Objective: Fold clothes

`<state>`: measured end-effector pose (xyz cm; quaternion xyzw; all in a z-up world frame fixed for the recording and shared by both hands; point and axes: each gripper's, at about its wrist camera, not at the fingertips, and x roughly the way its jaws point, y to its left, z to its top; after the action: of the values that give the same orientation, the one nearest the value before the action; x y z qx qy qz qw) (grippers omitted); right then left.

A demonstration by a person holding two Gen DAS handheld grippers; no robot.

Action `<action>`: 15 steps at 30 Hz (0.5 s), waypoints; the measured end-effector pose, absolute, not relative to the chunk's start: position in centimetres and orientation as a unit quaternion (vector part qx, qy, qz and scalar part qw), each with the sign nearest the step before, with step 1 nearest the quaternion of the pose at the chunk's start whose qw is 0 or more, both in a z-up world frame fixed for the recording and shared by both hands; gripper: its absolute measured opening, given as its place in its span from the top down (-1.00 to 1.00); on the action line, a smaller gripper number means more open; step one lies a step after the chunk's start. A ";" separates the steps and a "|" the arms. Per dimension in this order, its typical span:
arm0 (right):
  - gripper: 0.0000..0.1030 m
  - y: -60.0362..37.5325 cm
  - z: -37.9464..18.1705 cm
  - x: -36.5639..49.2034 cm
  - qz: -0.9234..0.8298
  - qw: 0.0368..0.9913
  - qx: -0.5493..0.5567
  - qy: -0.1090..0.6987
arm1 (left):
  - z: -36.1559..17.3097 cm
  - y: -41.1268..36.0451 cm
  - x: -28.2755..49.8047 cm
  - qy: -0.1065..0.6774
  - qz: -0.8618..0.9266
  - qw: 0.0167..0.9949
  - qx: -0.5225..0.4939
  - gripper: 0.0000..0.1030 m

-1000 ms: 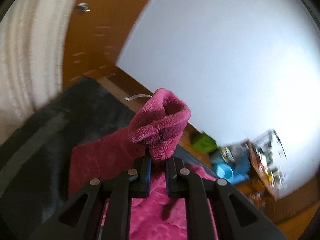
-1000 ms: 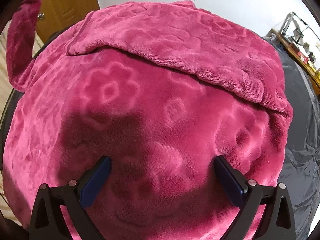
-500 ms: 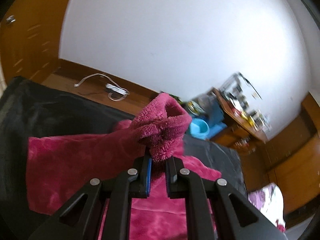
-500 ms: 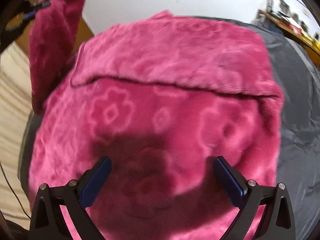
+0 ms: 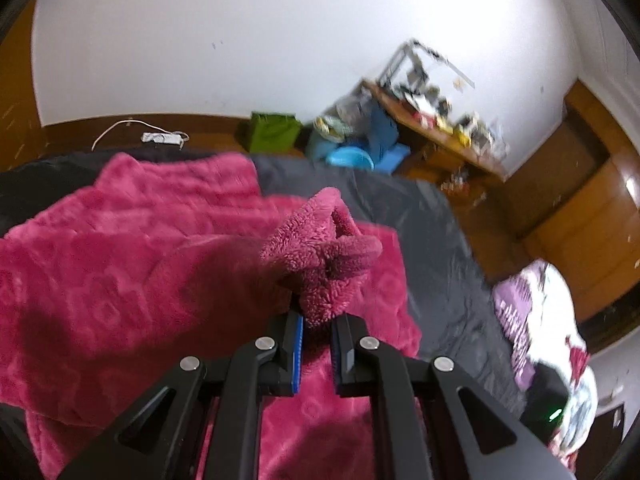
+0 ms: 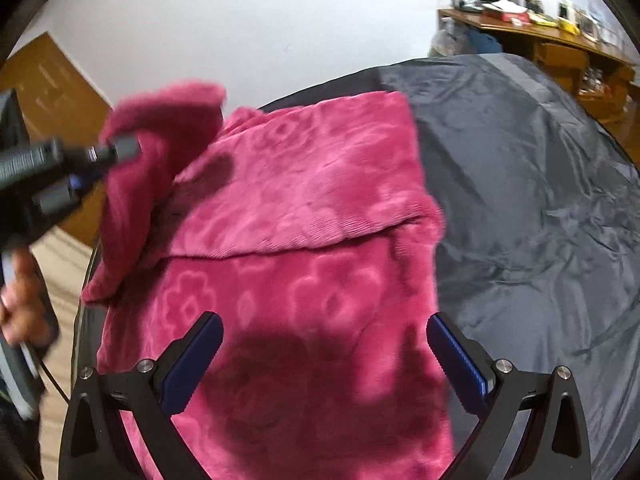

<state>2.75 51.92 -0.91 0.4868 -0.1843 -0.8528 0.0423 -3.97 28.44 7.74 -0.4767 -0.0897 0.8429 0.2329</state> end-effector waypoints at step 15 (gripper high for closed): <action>-1.00 55.4 0.8 0.7 -0.826 0.083 0.461 -0.314 | 2.1 30.2 1.4 -0.076 0.766 0.320 -0.553 -0.26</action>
<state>0.70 55.40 0.77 0.4605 -0.3139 -0.8262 0.0828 1.40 30.20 2.07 -0.5525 -0.0758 0.7658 0.3202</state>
